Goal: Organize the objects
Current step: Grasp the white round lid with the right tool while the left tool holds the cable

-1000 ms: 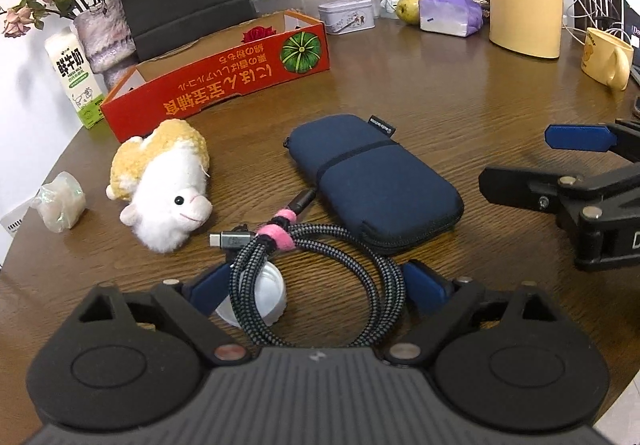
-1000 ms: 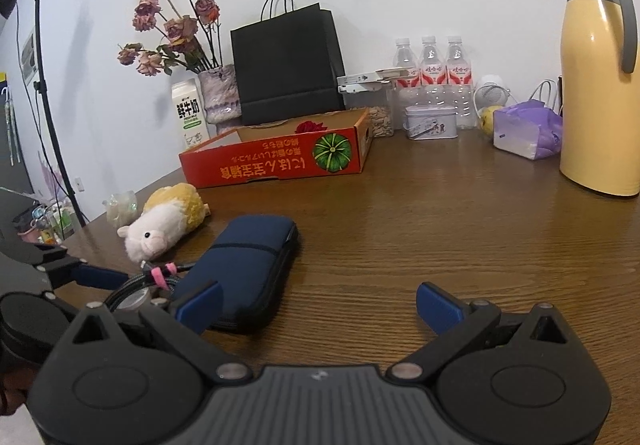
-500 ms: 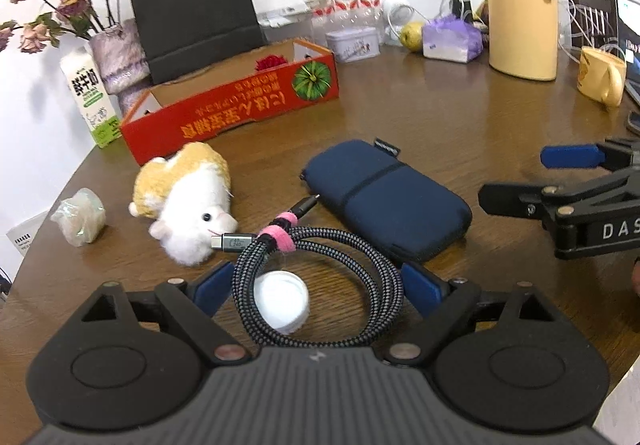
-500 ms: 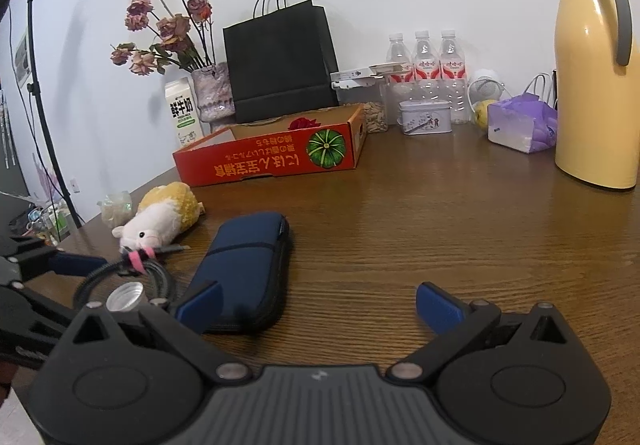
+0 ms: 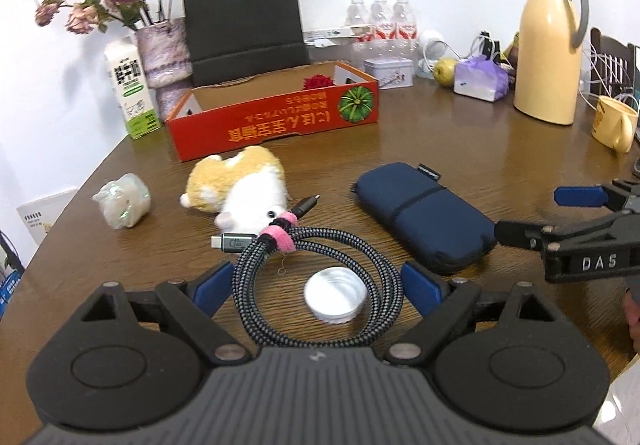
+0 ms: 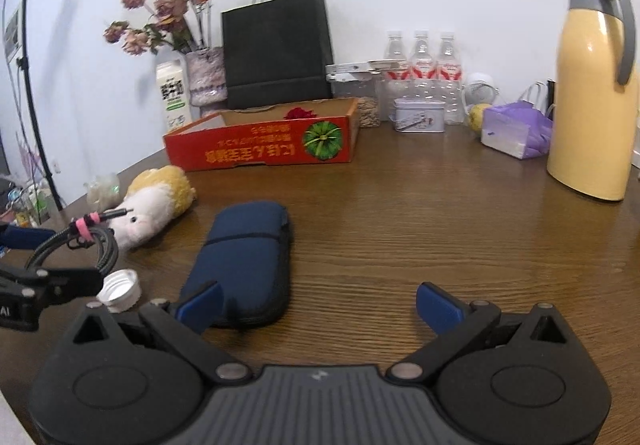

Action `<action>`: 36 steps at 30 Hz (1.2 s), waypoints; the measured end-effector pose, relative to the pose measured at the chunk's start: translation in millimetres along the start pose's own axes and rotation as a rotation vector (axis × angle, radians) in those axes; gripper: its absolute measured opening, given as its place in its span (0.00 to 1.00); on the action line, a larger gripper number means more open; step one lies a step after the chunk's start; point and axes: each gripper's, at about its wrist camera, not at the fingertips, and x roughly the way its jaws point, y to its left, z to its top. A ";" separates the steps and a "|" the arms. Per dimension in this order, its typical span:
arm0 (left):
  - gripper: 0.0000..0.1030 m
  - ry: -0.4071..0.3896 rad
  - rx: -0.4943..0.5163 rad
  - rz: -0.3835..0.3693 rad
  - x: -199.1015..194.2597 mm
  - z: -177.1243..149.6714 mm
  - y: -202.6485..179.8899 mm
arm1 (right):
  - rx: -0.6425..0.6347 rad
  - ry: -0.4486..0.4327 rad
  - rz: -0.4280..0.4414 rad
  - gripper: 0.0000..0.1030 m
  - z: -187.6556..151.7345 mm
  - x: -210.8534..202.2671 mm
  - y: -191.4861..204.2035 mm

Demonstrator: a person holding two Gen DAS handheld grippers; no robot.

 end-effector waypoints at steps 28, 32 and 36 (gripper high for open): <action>0.88 -0.035 -0.234 0.064 -16.3 -38.6 119.7 | -0.228 0.062 0.065 0.97 10.8 22.4 135.3; 0.88 -0.036 -0.252 0.066 -15.1 -43.4 133.0 | -0.224 0.088 0.073 0.84 9.0 32.7 147.4; 0.88 -0.034 -0.252 0.063 -13.4 -46.2 141.9 | -0.219 0.122 0.081 0.70 5.2 43.3 156.2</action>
